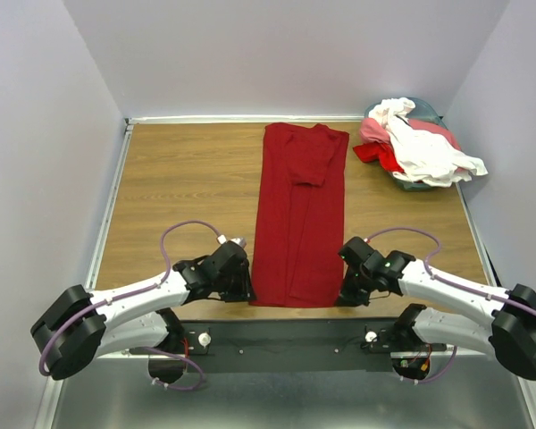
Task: Fold and stack the t-shirts
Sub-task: Fold the tshirt
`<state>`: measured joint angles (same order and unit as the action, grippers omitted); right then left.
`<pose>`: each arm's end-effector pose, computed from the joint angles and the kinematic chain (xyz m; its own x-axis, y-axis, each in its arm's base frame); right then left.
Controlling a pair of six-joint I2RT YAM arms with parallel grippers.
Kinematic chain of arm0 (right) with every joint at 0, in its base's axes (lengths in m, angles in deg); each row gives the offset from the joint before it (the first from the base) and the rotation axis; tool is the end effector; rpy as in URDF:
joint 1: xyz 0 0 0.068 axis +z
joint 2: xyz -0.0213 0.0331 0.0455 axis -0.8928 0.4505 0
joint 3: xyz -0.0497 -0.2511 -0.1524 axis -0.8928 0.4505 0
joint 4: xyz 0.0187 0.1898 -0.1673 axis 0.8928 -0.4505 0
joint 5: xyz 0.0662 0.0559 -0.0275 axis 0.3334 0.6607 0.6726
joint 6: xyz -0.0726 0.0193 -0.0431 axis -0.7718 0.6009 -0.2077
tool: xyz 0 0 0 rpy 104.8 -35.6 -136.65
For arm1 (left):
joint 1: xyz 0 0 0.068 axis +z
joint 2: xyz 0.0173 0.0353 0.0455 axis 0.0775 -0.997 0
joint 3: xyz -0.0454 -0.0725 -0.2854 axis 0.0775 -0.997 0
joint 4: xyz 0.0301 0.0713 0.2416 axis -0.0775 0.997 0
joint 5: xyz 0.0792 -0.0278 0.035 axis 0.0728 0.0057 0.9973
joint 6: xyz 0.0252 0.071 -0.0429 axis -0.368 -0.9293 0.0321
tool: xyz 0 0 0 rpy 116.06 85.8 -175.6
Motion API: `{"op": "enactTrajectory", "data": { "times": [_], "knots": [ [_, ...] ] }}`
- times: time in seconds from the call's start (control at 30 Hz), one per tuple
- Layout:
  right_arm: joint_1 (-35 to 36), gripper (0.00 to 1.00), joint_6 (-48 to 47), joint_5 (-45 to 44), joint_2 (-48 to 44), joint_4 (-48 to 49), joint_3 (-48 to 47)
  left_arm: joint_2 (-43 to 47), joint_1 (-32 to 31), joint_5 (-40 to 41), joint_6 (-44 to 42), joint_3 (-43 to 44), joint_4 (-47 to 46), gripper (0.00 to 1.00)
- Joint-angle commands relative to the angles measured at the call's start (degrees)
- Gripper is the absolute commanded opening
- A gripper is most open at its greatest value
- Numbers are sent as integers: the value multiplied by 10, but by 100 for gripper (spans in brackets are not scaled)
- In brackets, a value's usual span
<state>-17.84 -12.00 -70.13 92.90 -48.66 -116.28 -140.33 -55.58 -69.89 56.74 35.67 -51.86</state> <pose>0.1046 0.1129 0.1407 -0.9224 0.3823 -0.0545 0.3512 0.8892 0.2932 0.1090 -0.1479 0.1441 -0.9660 -0.1265 -0.2256 0.0045 0.8639 -0.5036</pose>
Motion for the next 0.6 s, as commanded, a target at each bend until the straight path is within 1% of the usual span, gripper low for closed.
{"op": "enactTrajectory", "data": {
  "times": [0.0, 0.23, 0.27, 0.33, 0.37, 0.43, 0.47, 0.5, 0.57],
  "knots": [
    [3, 9, 9, -30, -16, -16, 11, 7, -4, -5, 7, -20, -6, 33],
    [3, 9, 6, -33, -27, -18, 13, 2, -4, -9, 3, -22, -16, 30],
    [3, 9, 5, -33, -27, -19, 7, 3, -4, -12, 3, -22, -18, 27],
    [4, 9, 1, -45, -25, -20, 2, 3, -4, -14, 3, -19, -24, 24],
    [4, 9, 0, -50, -19, -20, -3, 2, -4, -16, 1, -18, -27, 19],
    [4, 9, 0, -54, -13, -20, -10, 1, -4, -16, -6, -11, -28, 12],
    [3, 9, -3, -59, -8, -20, -15, -1, -4, -16, -8, -8, -29, 2],
    [3, 9, -6, -60, -6, -21, -26, 0, -4, -16, -11, -4, -28, 0],
    [3, 7, -18, -66, -5, -22, -38, 2, -4, -8, -12, 15, -24, 0]
  ]
}}
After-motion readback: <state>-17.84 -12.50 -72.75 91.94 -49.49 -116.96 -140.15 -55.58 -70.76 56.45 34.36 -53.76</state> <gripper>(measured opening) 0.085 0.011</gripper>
